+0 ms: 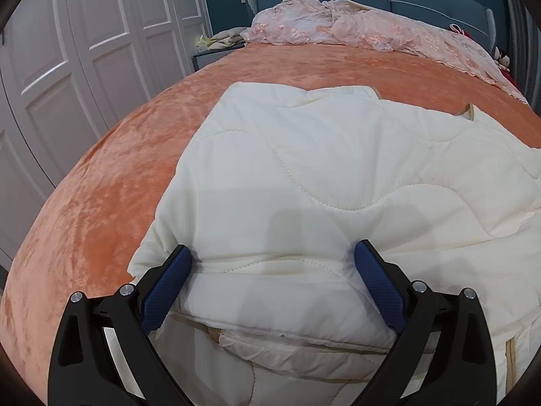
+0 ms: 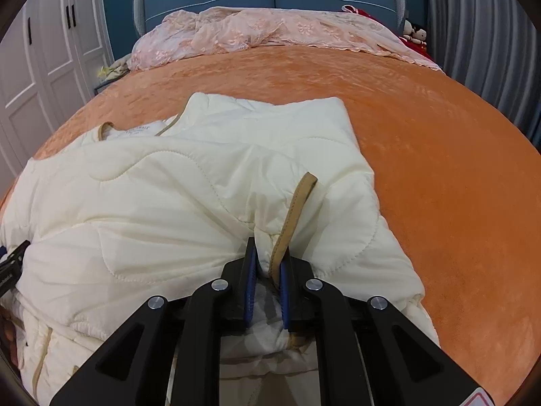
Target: Fold large clothes
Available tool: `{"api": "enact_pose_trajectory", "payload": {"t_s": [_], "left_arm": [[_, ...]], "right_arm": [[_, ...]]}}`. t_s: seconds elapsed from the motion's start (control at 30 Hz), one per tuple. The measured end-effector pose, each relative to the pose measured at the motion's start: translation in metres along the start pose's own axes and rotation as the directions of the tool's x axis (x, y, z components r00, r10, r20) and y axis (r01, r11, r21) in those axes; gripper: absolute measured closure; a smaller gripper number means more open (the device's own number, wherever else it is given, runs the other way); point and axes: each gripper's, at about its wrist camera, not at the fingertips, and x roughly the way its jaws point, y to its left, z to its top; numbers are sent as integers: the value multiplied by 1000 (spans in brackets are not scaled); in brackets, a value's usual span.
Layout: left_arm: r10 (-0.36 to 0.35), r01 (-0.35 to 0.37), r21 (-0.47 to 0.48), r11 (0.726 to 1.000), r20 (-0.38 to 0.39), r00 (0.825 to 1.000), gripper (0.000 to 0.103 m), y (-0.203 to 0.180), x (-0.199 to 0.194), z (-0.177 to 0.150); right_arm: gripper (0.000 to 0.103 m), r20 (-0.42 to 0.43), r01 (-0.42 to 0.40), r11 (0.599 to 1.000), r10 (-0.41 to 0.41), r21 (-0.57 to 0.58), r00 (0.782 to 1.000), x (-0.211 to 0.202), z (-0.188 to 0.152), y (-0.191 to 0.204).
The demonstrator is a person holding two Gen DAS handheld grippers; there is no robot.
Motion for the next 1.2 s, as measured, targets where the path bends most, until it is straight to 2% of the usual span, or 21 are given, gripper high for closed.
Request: {"api": "enact_pose_trajectory", "payload": {"t_s": [0.1, 0.17, 0.23, 0.33, 0.4, 0.43, 0.53, 0.6, 0.73, 0.8, 0.87, 0.9, 0.93, 0.97, 1.0, 1.03, 1.07, 1.1, 1.13, 1.2], "left_arm": [[-7, 7, -34, 999, -19, 1000, 8, 10, -9, 3], [-18, 16, -62, 998, -27, 999, 8, 22, -20, 2], [-10, 7, -66, 998, -34, 999, 8, 31, -31, -5], [-58, 54, -83, 995, -48, 997, 8, 54, -53, -18], [-76, 68, -104, 992, -73, 994, 8, 71, -70, -26], [-88, 78, -110, 991, -93, 992, 8, 78, -75, -29], [-155, 135, -144, 980, -143, 977, 8, 104, -97, -44], [-210, 178, -182, 967, -174, 962, 8, 124, -113, -59], [-223, 169, -223, 960, -241, 945, 8, 160, -128, -97], [-230, 159, -260, 952, -270, 935, 8, 172, -126, -114], [-299, 189, -350, 918, -294, 908, 8, 183, -121, -129], [-325, 200, -392, 898, -285, 902, 8, 185, -121, -136], [-319, 200, -392, 898, -269, 909, 8, 184, -125, -138], [-321, 207, -382, 901, -263, 910, 12, 179, -130, -138], [-340, 224, -384, 896, -267, 902, 20, 175, -132, -138], [-378, 256, -389, 885, -279, 883, 48, 169, -133, -138], [-377, 250, -387, 888, -299, 877, 64, 164, -135, -139], [-379, 251, -387, 887, -302, 875, 72, 162, -138, -139], [-391, 263, -389, 883, -297, 871, 87, 161, -144, -138], [-384, 276, -362, 890, -273, 882, 91, 162, -164, -133]], "right_arm": [[69, 51, 63, 996, -66, 61, 997, -31, 0, -13], [58, 64, 40, 994, -47, 103, 997, -56, -7, -26], [57, 50, 34, 995, -39, 96, 998, -82, -20, -37], [56, 26, 0, 996, -2, 87, 1000, -115, -40, -51], [43, 6, -24, 994, 23, 107, 1000, -139, -56, -66], [42, -9, -38, 992, 39, 116, 999, -145, -61, -71], [37, -75, -92, 982, 106, 164, 992, -167, -87, -89], [29, -126, -119, 974, 145, 194, 981, -177, -112, -98], [29, -213, -128, 967, 176, 220, 961, -184, -160, -107], [29, -227, -143, 952, 208, 270, 951, -184, -174, -110], [27, -205, -188, 919, 270, 347, 941, -185, -183, -113], [27, -192, -197, 904, 285, 379, 939, -185, -187, -113], [27, -182, -198, 893, 291, 405, 939, -184, -189, -112], [36, -175, -210, 883, 306, 420, 936, -184, -188, -112], [70, -176, -233, 865, 339, 444, 924, -182, -188, -111], [85, -195, -242, 849, 367, 470, 909, -179, -188, -110], [86, -191, -245, 839, 376, 486, 907, -181, -188, -112], [90, -168, -257, 832, 380, 492, 909, -189, -186, -112], [92, -156, -263, 835, 378, 483, 913, -198, -184, -111], [96, -134, -270, 850, 364, 452, 922, -222, -180, -111]]}}
